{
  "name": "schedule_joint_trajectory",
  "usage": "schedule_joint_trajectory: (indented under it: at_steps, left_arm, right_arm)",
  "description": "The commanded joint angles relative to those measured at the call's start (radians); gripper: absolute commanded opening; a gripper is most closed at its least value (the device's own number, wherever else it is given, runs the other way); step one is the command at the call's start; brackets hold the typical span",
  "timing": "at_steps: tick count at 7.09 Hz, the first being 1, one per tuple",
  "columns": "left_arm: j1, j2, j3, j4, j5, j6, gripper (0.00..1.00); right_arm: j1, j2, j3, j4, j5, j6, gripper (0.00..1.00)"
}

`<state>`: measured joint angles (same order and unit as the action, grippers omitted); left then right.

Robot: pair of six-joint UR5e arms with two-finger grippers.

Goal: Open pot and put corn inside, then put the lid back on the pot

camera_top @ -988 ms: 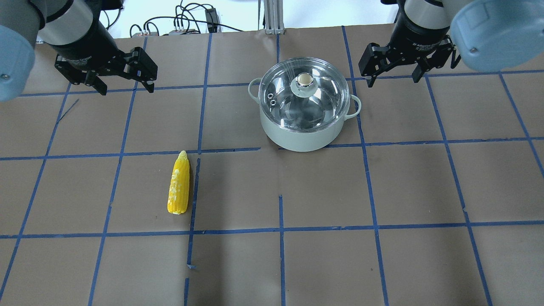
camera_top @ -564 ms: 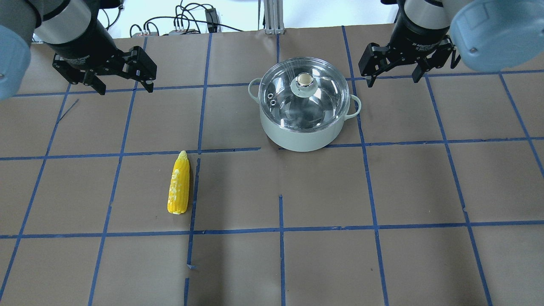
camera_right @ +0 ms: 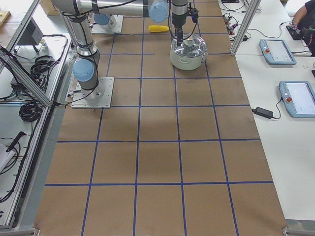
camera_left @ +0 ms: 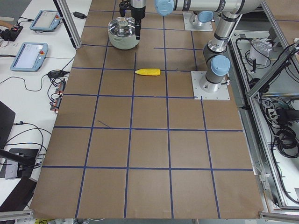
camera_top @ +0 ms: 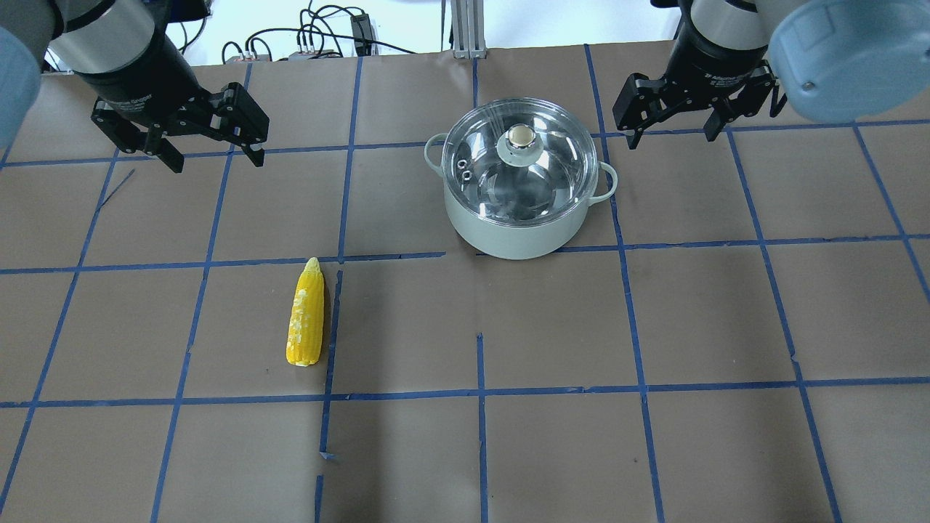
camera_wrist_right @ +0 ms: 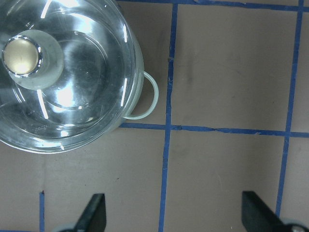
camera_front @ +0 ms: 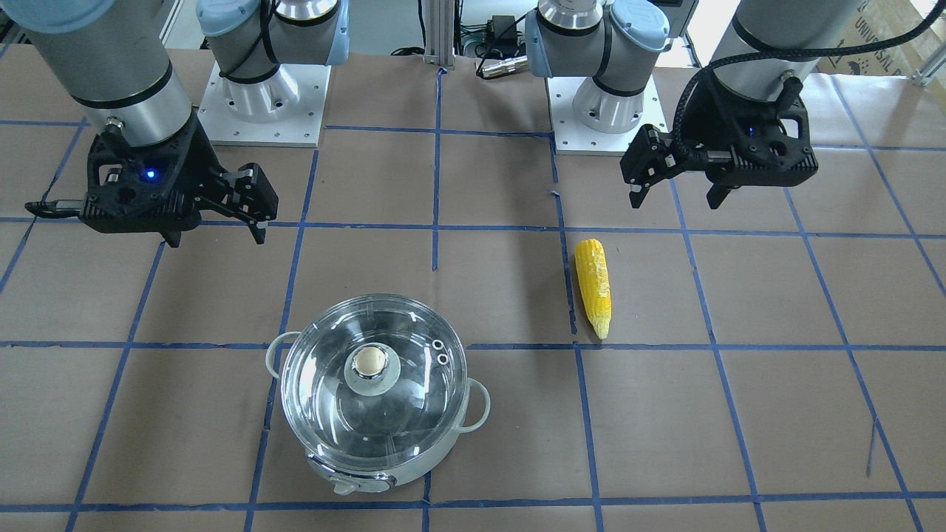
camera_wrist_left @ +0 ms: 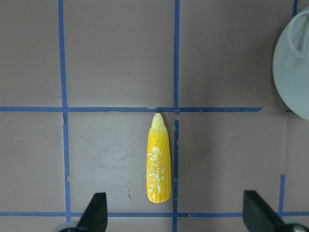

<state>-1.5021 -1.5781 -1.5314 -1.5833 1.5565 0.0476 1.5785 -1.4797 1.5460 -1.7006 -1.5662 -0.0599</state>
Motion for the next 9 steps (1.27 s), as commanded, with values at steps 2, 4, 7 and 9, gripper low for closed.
schedule_joint_trajectory:
  at_steps: [2, 4, 7, 9]
  left_arm:
    - [0.000, -0.002, 0.008, -0.023, -0.004, 0.000, 1.00]
    - [-0.001, -0.003, 0.007, -0.020, -0.007, 0.000, 1.00]
    - [-0.003, 0.013, -0.021, -0.014, 0.007, 0.001, 1.00]
    - [-0.006, 0.004, -0.021, -0.011, 0.007, 0.003, 1.00]
  right_arm:
    - [0.000, 0.001, -0.001, -0.001, 0.000, 0.000, 1.00]
    - [0.000, 0.001, 0.000, -0.001, 0.000, -0.001, 1.00]
    - [0.000, -0.001, -0.003, -0.001, 0.002, 0.000, 1.00]
    - [0.003, 0.009, -0.013, -0.002, -0.002, 0.005, 1.00]
